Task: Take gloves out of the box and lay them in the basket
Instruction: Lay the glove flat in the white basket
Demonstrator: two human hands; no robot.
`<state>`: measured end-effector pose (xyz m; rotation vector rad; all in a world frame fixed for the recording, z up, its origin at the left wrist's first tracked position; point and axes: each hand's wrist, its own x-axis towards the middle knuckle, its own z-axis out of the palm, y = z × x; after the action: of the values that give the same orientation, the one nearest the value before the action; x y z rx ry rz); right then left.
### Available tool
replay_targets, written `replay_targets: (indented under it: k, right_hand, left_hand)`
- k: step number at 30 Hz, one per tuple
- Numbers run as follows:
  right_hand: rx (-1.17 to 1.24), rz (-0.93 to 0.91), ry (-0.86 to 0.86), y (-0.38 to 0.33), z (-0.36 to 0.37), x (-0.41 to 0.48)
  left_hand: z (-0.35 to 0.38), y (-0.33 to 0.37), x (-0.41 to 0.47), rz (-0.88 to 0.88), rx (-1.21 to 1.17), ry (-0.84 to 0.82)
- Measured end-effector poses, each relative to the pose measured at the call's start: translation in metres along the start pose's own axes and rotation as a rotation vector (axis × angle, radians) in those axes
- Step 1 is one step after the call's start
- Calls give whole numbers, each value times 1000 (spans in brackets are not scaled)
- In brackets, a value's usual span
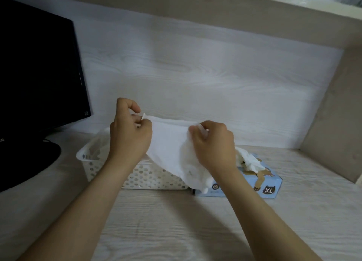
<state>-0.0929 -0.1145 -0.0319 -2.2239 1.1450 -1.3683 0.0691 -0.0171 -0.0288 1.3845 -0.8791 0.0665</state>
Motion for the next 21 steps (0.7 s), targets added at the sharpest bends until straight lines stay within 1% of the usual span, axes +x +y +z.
replay_targets:
  k: [2, 4, 5, 7, 9, 11, 13, 15, 17, 18, 21]
  right_hand:
    - [-234, -54, 31, -10, 5, 5]
    - [-485, -144, 12, -17, 8, 11]
    - [-574, -187, -7, -20, 8, 14]
    - [-678, -255, -49, -25, 11, 22]
    - [-717, -302, -77, -30, 16, 30]
    - [-694, -342, -78, -35, 23, 41]
    - [-617, -350, -85, -38, 31, 51]
    - [-419, -285, -125, -37, 43, 61]
    - [-184, -186, -188, -34, 54, 66]
    - [-139, -167, -233, -32, 58, 66]
    - [-217, -161, -353, -23, 67, 65]
  left_hand:
    - [1, -6, 4, 20, 98, -5]
    - [0, -13, 10, 22, 153, -3]
    - [-2, -17, 13, 17, 160, -3]
    - [-7, -20, 18, -19, 142, -17]
    - [-14, -20, 22, -60, 141, -19]
    - [-20, -23, 27, -105, 135, 5]
    - [-26, -26, 33, -150, 142, 12]
    - [-31, -32, 40, -186, 167, 3]
    - [-34, -33, 42, -194, 257, -7]
    - [-35, -33, 42, -190, 307, -6]
    - [-39, -30, 39, -195, 503, -72]
